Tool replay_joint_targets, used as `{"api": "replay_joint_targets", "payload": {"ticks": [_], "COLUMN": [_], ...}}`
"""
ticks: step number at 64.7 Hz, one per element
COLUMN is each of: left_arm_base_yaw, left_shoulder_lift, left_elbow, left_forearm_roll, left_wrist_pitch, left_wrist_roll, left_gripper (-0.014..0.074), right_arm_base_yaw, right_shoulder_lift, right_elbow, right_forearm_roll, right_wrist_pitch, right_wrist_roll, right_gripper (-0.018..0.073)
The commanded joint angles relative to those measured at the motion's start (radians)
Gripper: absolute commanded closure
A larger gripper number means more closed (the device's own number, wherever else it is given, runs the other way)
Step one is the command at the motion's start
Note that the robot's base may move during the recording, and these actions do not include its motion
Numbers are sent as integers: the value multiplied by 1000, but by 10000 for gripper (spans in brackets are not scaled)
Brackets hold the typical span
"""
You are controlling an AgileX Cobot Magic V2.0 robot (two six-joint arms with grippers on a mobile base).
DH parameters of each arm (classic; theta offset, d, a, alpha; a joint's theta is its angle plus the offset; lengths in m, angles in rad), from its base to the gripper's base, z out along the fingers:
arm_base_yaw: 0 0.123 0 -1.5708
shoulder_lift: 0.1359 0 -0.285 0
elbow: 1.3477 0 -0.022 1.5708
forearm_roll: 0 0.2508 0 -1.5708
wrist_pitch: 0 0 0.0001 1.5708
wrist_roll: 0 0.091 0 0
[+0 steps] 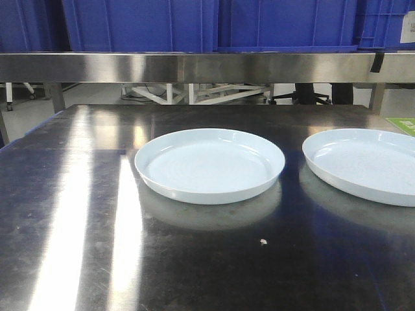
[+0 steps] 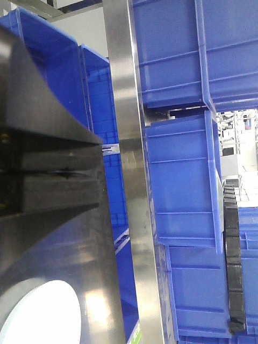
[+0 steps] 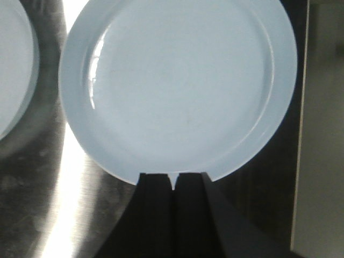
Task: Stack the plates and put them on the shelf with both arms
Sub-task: 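Grasp the rim of the other white plate with the right gripper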
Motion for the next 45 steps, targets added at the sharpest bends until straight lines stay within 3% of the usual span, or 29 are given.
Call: {"api": "replay_joint_targets", "payload": {"ticks": [1,15,32,45], "left_arm_base_yaw": [2,2,2,2], "left_shoulder_lift": [9,9,9,9], "left_elbow": [-26,-26,-26,-26], "left_forearm_roll": [-2,-2,-2,-2], "left_wrist_pitch": [-82,-82,-82,-82], "left_wrist_roll": [-4,-4,-4,-4], "left_gripper": [514,514,514,514], "right_arm_base_yaw": [-54,-121,-128,-128], "right_shoulder_lift": [43,192,363,442], "right_elbow": [-90,-226,-392,-479], "right_forearm_roll": [9,8,-1,-44], "right_wrist_pitch": [36,63,155,181], "right_wrist_roll": [-90,-93,-84,-84], "right_gripper": [511,511,503,318]}}
